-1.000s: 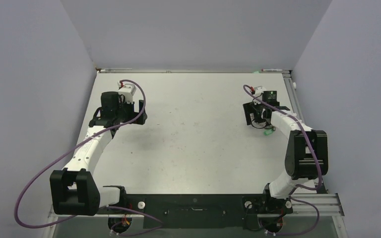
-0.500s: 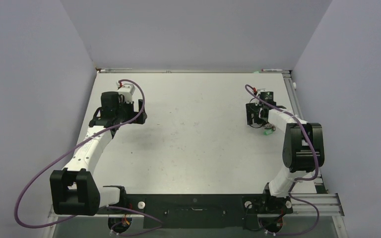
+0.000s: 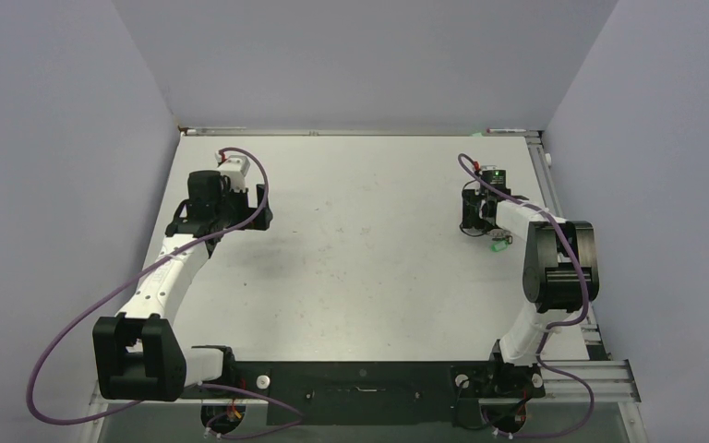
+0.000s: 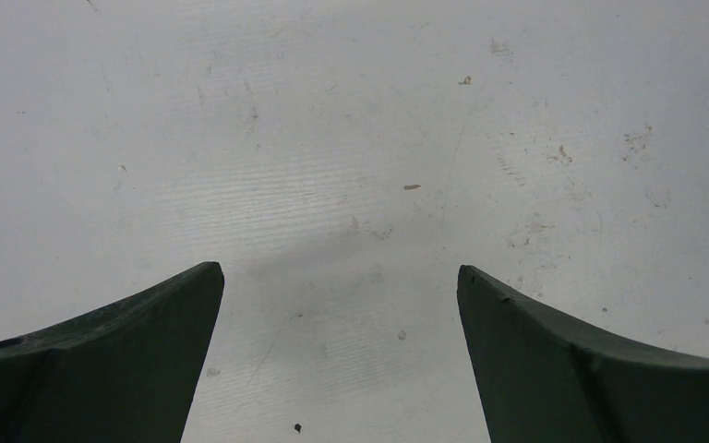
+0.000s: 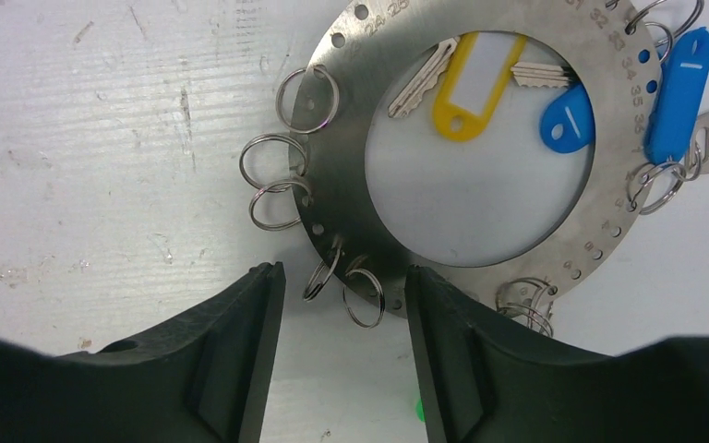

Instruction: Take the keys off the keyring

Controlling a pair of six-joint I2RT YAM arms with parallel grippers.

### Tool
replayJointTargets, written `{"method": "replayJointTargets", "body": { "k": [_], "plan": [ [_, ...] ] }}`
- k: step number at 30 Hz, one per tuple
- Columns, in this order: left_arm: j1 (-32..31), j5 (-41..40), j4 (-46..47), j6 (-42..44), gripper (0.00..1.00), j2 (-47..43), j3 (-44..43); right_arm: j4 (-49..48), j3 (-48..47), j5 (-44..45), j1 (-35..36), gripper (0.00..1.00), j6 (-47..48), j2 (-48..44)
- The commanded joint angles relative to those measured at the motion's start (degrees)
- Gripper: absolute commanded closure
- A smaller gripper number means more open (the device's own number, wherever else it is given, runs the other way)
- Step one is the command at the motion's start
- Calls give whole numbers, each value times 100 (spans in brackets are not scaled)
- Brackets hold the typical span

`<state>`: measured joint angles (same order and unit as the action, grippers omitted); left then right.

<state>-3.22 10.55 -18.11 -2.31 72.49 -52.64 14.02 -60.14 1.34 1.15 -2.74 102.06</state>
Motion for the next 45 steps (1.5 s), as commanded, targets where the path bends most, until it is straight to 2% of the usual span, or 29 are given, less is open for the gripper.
{"method": "replayJointTargets", "body": {
  "k": [1, 7, 16, 24, 29, 34, 40, 45],
  "plan": [
    [32, -100, 256, -33, 4, -146, -14, -214, -201, 94, -24, 51, -249, 33],
    [32, 78, 178, -10, 4, -128, -73, -216, -189, 14, -91, 63, -327, 59],
    [24, 236, 119, 47, 4, -95, -118, -91, -180, -275, -97, 94, -309, -8],
    [15, 1061, 24, 466, 4, -83, -312, 116, -286, -1321, -53, 95, -125, -475],
    [-1, 1928, -161, 817, 4, 70, -580, 490, -568, -2095, 304, 95, 81, -705],
    [-12, 2591, 70, 1021, 4, 35, -613, 895, -953, -2874, 650, 95, 191, -819],
    [-58, 3511, 657, 1054, 4, 97, -688, 1182, -1284, -3755, 1134, 95, 473, -878],
    [-126, 4540, 1576, 1016, 4, 192, -542, 1517, -1644, -4350, 1526, 95, 768, -793]
  ]
}}
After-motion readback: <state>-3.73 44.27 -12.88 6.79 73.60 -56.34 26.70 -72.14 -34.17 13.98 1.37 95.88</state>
